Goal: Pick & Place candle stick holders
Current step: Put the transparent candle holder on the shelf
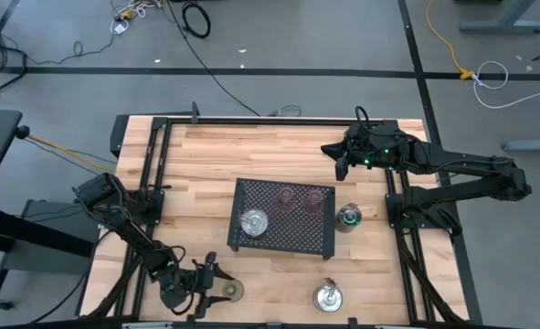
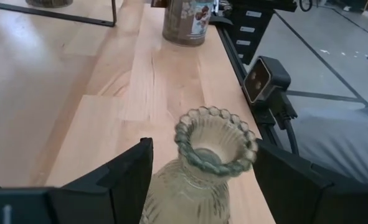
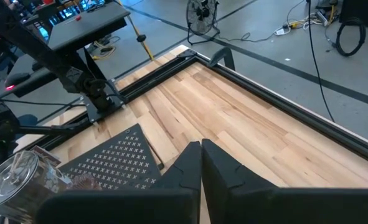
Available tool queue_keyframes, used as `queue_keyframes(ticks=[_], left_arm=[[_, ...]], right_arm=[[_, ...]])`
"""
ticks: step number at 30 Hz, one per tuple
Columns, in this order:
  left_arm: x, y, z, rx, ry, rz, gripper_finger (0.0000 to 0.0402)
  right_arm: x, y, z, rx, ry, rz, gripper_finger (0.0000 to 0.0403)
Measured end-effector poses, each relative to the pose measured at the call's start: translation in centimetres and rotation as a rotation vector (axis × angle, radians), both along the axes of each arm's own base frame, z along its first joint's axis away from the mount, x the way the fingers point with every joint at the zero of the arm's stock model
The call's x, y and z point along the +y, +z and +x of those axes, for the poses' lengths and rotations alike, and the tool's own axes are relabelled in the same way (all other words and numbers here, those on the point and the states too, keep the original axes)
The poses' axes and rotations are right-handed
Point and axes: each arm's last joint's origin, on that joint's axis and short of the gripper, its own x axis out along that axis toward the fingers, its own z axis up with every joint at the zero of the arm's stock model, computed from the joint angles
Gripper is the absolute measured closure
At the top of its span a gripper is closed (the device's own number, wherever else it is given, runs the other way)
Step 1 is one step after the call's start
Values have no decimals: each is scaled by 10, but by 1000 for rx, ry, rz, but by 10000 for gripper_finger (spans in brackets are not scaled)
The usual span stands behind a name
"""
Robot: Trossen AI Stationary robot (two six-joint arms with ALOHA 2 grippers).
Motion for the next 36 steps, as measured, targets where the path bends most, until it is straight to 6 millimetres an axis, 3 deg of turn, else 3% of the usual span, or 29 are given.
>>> queue_keyframes(ticks=[36], left_arm=[[11,0,15,10,-5,27,134]], right_arm=[[0,0,0,-1,-1,3,389]])
